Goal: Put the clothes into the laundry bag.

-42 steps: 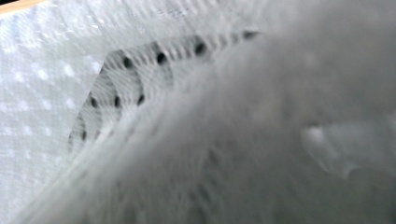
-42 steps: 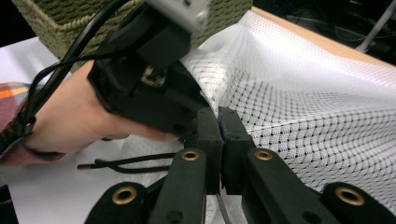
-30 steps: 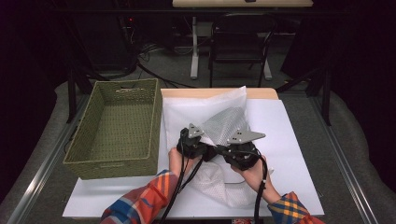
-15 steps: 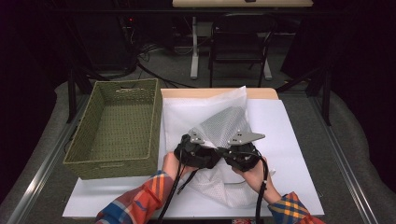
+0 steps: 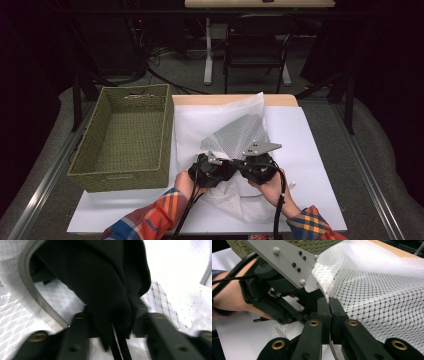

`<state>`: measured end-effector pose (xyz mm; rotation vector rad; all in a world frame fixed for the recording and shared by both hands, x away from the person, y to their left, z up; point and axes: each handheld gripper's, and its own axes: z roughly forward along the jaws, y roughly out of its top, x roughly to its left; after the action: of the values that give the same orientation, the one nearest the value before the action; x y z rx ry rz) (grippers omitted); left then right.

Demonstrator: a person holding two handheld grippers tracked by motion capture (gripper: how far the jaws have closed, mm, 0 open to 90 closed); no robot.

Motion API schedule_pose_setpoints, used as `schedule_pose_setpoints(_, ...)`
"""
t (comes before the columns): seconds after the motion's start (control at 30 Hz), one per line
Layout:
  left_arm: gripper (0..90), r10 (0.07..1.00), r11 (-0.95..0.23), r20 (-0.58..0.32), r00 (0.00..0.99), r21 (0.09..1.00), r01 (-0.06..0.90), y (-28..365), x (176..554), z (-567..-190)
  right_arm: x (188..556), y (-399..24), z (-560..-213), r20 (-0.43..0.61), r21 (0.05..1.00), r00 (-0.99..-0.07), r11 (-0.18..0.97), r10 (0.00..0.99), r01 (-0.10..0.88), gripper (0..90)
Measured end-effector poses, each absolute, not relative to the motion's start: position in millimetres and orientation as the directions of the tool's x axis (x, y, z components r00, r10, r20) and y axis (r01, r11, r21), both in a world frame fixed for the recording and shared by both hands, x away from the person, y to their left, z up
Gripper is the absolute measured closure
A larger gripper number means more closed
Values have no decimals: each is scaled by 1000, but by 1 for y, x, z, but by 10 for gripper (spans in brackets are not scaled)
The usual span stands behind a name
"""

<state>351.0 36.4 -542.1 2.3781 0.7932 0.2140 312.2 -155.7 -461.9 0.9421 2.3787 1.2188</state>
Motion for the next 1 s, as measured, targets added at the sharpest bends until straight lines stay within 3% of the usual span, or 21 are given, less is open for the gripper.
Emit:
schedule_pose_setpoints(0.07,814,594,-614,-48,803,618,491,36,353,-543,313,-156,-462,27,805,-738,423,674,416,889)
schedule_pose_setpoints(0.2,838,609,-574,-48,791,661,482,34,357,-537,312,-155,-461,33,806,-739,419,673,418,889)
schedule_pose_setpoints(0.63,841,657,-478,-65,751,734,482,31,371,-525,313,-154,-456,58,823,-732,382,679,420,890)
schedule_pose_setpoints(1.0,841,707,-480,24,707,750,455,29,383,-532,313,-155,-454,74,833,-731,361,678,419,892)
